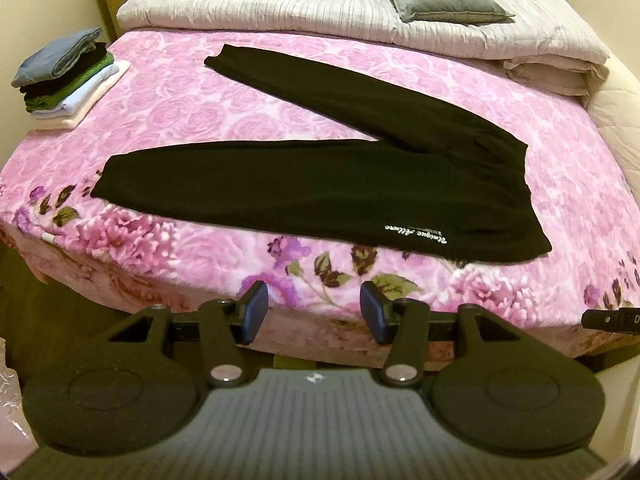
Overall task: Fold clothes
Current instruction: 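Move both grippers down toward one trouser leg of the black trousers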
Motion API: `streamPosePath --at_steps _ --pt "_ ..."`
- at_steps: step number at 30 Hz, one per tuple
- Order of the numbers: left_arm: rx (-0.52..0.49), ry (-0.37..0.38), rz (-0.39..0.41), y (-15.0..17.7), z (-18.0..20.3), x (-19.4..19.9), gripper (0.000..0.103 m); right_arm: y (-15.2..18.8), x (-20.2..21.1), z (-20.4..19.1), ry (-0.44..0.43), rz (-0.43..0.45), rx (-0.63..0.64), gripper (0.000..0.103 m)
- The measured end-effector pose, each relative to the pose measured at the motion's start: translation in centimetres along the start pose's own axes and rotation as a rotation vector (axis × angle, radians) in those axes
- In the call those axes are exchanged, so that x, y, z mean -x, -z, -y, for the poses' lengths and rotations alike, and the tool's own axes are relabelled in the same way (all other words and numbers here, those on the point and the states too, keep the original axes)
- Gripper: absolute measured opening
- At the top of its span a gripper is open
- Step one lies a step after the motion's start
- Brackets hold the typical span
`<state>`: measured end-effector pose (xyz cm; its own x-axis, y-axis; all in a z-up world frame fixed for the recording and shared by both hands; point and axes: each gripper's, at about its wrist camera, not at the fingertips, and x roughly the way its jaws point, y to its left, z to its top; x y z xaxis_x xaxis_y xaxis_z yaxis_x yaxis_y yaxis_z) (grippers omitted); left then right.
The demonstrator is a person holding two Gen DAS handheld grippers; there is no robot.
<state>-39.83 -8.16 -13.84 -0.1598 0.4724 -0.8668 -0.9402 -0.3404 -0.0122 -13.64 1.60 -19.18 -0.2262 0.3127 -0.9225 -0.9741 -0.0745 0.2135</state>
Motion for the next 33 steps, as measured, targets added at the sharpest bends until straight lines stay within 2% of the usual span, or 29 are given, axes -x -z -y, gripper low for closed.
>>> streamPosePath --at_steps 8,11,17,22,26,31,33 --pt "0.020 -0.008 -0.082 -4.2 -4.1 -5.1 0.047 -3.5 -2.9 -2.8 0.031 -0.029 0.022 0.051" --pt "0.003 0.008 -0.109 -7.3 -6.0 -7.3 0.047 -5.7 -4.8 -5.1 0.044 -0.045 0.009 0.051" --pt "-0.126 0.116 -0.103 -15.0 -8.4 -11.2 0.047 -10.4 -7.3 -9.5 0.056 -0.023 -0.034 0.051" --pt "-0.293 0.244 -0.077 -20.2 -8.6 -14.9 0.047 -12.8 -8.7 -10.3 0.098 0.020 -0.153 0.051" --pt "-0.375 0.313 -0.081 -22.4 -8.1 -18.5 0.046 -13.1 -10.4 -9.4 0.133 0.025 -0.233 0.051" --pt "-0.394 0.386 -0.108 -24.3 -7.1 -23.3 0.046 -13.4 -13.0 -7.8 0.123 0.003 -0.289 0.051" --pt "-0.393 0.408 -0.116 -24.9 -6.6 -25.2 0.046 -14.5 -14.4 -6.9 0.118 0.007 -0.270 0.051"
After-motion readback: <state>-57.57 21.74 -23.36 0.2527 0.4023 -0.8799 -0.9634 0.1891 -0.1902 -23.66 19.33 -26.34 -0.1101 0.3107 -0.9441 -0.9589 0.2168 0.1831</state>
